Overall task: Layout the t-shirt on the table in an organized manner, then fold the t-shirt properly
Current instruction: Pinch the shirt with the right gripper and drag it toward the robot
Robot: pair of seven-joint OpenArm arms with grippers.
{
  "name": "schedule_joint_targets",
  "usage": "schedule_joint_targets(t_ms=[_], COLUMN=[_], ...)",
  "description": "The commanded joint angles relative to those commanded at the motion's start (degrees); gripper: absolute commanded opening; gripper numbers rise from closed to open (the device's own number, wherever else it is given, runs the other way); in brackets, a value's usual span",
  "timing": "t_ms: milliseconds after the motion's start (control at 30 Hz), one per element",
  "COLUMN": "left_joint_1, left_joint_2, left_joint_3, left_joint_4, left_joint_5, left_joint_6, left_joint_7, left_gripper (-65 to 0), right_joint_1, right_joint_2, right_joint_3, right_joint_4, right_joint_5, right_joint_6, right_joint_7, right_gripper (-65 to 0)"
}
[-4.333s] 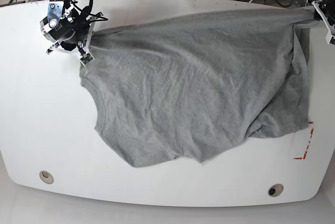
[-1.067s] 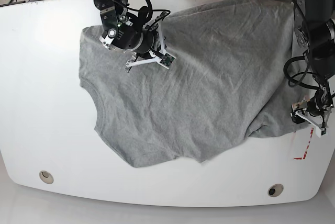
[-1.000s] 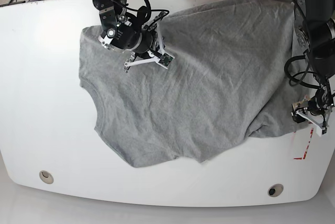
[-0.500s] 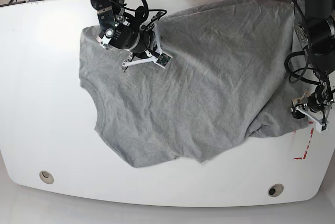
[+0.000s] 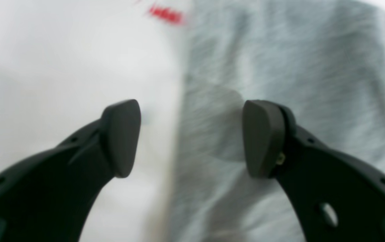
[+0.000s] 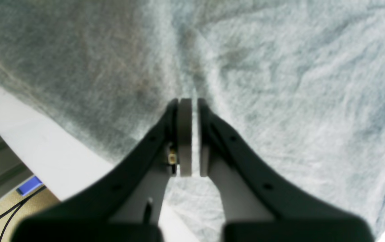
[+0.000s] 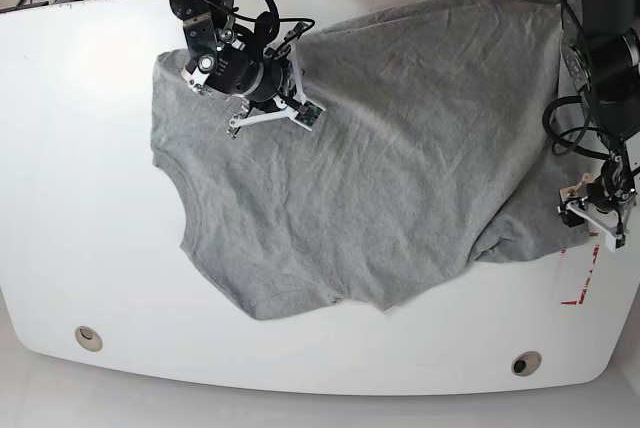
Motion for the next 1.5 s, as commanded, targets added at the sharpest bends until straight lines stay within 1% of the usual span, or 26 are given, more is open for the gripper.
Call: schedule_joint_targets(t_ms=[133, 167, 200, 267, 333, 433, 467, 533, 600, 667, 733, 800, 867, 967, 1033, 1233, 1300, 1400, 1500], left_joint_1=[-0.09, -0.09, -0.09, -0.09, -0.09, -0.09, -0.18, -0.18, -0.18, -0.26, -0.18, -0.18, -0.18, -1.58, -2.20, -4.31, -4.57, -4.66, -4.66], left_joint_2=[1.23, 1.67, 1.85, 1.93, 1.93, 1.85, 1.85, 1.76, 1.67, 1.67, 1.67, 1.67, 1.67, 1.49, 0.79, -0.44, -0.44, -0.62, -1.58], left_joint_3=[0.00, 0.00, 0.00, 0.00, 0.00, 0.00, 0.00, 0.00, -0.09, -0.09, -0.09, -0.09, -0.09, 0.00, 0.00, 0.00, 0.00, 0.00, 0.00], left_joint_4=[0.09, 0.09, 0.18, 0.35, 0.35, 0.44, 0.44, 0.53, 0.53, 1.32, 3.08, 4.92, 5.89, 6.24, 6.24, 6.24, 6.24, 6.24, 6.24], left_joint_5=[0.00, 0.00, 0.00, 0.00, -0.09, -0.09, -0.09, -0.09, -0.09, -0.09, -0.09, 0.00, 0.00, 0.00, 0.09, 0.09, 0.09, 0.09, 0.09], left_joint_6=[0.00, 0.00, 0.00, 0.00, 0.00, 0.00, 0.00, 0.00, 0.35, 1.93, 2.81, 3.16, 3.16, 3.16, 3.16, 3.16, 3.16, 3.16, 3.16], left_joint_7=[0.00, 0.00, 0.00, -0.09, -0.18, -0.18, -0.44, -1.76, -2.55, -2.99, -2.99, -2.81, -2.81, -2.81, -2.81, -2.81, -2.81, -2.81, -2.81], left_gripper=[-21.1, -21.5, -23.5, -31.7, -42.5, -55.8, -58.9, -61.8, -62.8, -63.3, -63.3, -63.3, -63.3, -63.3, -63.3, -63.3, -63.3, -63.3, -63.3], right_joint_1=[0.00, 0.00, 0.00, 0.00, 0.00, 0.00, -0.18, -0.79, -0.97, -1.14, -1.58, -1.93, -2.02, -2.55, -3.69, -5.89, -6.24, -6.42, -6.77], right_joint_2=[0.00, 0.00, 0.09, 0.09, 0.09, 0.09, 0.09, 0.09, 0.09, 0.09, 0.00, -0.09, 0.00, 0.26, 1.49, 3.52, 4.04, 4.75, 5.63], right_joint_3=[0.00, 0.00, 0.00, 0.00, 0.09, 0.09, 0.09, 0.09, 0.00, -0.09, -0.09, -0.09, 0.00, 0.09, 0.09, 0.09, 0.09, 0.09, 0.79], right_joint_4=[0.00, 0.00, 0.00, 0.09, 0.09, 0.09, 0.09, 0.09, 0.18, 0.18, 0.18, 0.18, 0.09, -0.88, -2.73, -9.49, -10.73, -12.04, -11.87], right_joint_5=[0.00, 0.00, 0.00, -0.09, -0.09, -0.09, -0.09, -0.09, -0.09, 0.35, 0.35, 0.26, 0.00, -0.09, -0.18, -0.18, -0.18, -0.18, -0.18], right_joint_6=[0.00, 0.00, 0.00, 0.00, 0.00, 0.00, 0.00, 0.00, 0.00, 0.00, 0.00, 0.00, 0.00, 0.00, 0.00, 0.00, 0.00, 0.00, 0.00], right_joint_7=[0.00, 0.00, 0.00, 0.00, 0.00, 0.00, 0.00, 0.00, 0.00, 0.00, 0.00, 0.09, 0.44, 2.99, 4.22, 11.25, 12.92, 13.80, 13.89], right_gripper=[-62.3, -62.3, -62.3, -62.3, -62.3, -62.3, -62.5, -62.6, -62.6, -62.6, -62.6, -62.6, -62.6, -62.6, -62.6, -62.6, -62.6, -62.6, -62.8])
